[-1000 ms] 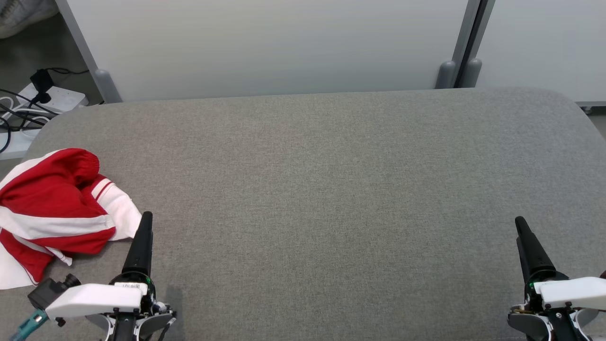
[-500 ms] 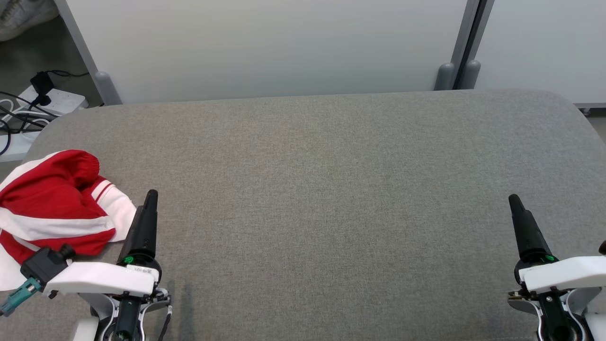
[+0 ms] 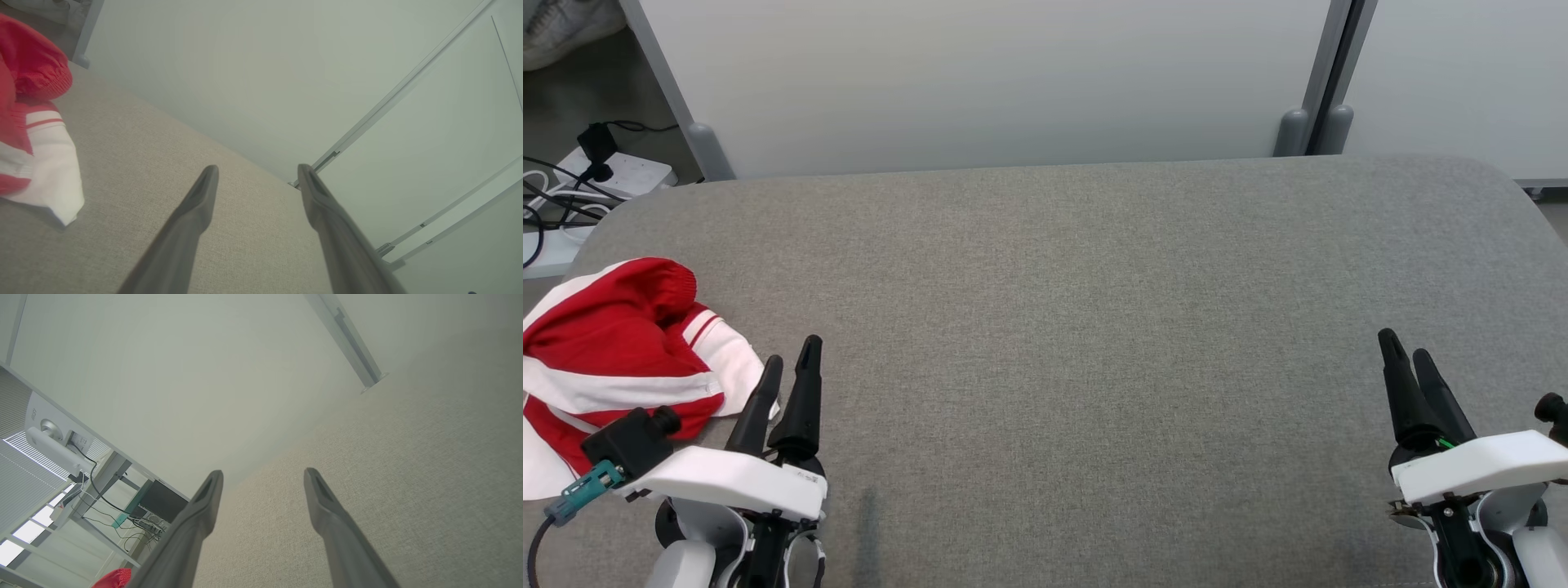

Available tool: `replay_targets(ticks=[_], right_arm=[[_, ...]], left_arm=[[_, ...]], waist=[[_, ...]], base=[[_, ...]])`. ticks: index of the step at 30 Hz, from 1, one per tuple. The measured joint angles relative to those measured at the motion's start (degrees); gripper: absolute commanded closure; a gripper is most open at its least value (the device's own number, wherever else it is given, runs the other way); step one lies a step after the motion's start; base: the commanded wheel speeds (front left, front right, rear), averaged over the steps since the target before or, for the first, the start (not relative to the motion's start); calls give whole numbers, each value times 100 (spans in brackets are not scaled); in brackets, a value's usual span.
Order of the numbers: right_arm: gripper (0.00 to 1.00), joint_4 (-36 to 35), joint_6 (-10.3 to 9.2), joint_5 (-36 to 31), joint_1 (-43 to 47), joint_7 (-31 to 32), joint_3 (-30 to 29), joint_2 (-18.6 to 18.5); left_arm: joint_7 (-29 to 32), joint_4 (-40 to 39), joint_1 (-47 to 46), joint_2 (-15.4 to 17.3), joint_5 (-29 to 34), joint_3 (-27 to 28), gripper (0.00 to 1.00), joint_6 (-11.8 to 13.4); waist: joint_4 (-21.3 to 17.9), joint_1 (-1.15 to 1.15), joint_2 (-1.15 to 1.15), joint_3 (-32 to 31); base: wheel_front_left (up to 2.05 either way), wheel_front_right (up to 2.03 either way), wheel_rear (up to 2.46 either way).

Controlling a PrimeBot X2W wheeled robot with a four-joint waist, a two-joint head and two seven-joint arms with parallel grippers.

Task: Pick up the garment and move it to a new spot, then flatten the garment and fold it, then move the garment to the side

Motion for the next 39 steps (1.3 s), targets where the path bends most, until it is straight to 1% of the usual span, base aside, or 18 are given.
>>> replay_targets(ticks=[4,5,9,14,19,29,31,39], right_arm=[[0,78,0,-287,0,-92,16,-16],[0,111,0,-454,0,-121,40,-22],[0,242,0,-750,1,-194,101,-24],[0,316,0,-1149,1,-297,141,-25],[0,412,0,-1475,1,-386,164,-21],[0,470,0,-2321,2,-573,192,5],[0,487,0,-2454,2,-600,215,12],[0,628,1,-2880,0,-742,319,36]], left_arm=[[-71,32,1,11,294,-138,0,89],[-81,69,1,33,393,-176,0,125],[-152,162,1,109,584,-222,0,165],[-248,292,1,163,758,-229,0,231],[-325,390,1,187,948,-272,0,242],[-431,513,1,311,1333,-336,0,412],[-448,530,1,331,1412,-336,0,482],[-543,530,2,453,1789,-461,0,564]], waist=[[13,0,0,-11],[20,0,0,-17],[37,0,0,-25],[51,0,0,-40],[54,0,0,-43],[26,0,0,-77],[13,0,0,-80],[2,-1,0,-96]], base=[[0,0,0],[0,0,0],[0,0,0],[0,0,0],[0,0,0],[0,0,0],[0,0,0],[0,0,0]])
